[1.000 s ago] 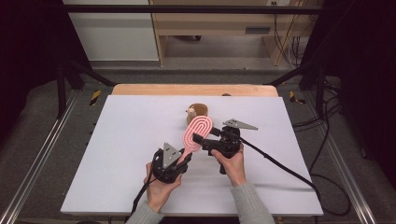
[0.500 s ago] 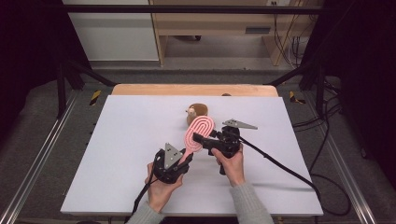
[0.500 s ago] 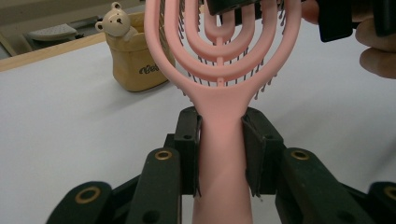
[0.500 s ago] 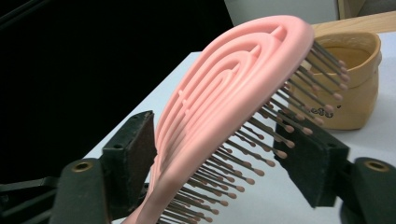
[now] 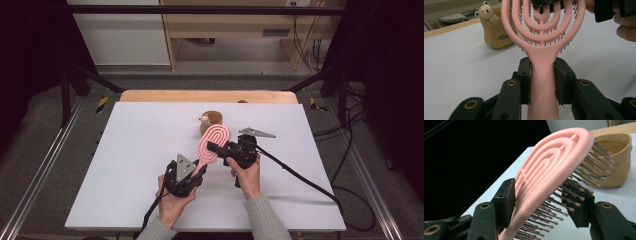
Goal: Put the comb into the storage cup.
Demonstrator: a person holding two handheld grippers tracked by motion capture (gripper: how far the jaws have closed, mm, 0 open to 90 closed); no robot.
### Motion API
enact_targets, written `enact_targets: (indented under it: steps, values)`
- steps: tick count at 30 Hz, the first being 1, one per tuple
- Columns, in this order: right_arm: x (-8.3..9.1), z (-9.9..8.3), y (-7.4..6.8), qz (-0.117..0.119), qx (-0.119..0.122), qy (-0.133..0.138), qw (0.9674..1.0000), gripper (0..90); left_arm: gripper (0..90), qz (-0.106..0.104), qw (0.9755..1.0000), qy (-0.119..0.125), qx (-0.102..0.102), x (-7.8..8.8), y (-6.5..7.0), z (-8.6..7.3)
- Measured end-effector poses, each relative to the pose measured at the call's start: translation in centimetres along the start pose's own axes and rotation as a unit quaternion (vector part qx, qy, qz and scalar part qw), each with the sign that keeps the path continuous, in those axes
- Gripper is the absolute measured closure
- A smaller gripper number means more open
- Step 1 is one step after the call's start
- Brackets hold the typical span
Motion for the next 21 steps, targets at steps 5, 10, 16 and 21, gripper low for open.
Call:
enact_targets:
  steps: [5,10,16,21]
  values:
    - [-0.03,0.02,-0.02,0.003,-0.008,0.001,1.0,47.6,69.3,0.001,1.0,0.001,-0.001,0.0,0.02,-0.05]
    - [0.03,0.1,-0.07,0.009,-0.015,0.003,0.9998,50.1,69.3,0.002,1.0,0.003,-0.002,-0.01,0.07,-0.09]
    - [0.11,0.2,-0.15,0.015,-0.022,0.004,0.9996,52.6,69.3,0.003,1.0,0.005,-0.003,-0.02,0.14,-0.1]
    - [0.18,0.22,-0.26,0.018,-0.027,0.005,0.9995,54.2,69.3,0.005,1.0,0.007,-0.004,-0.04,0.19,-0.13]
Point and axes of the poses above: each handheld gripper's, and its own axes: x roughly backward along the jaws, z roughly out of its top, y roughly to its right, the point moved 1 cm from there along -x, roughly forward along the jaws, and after that the axes turned 10 degrees about z, right-handed, at the moved point
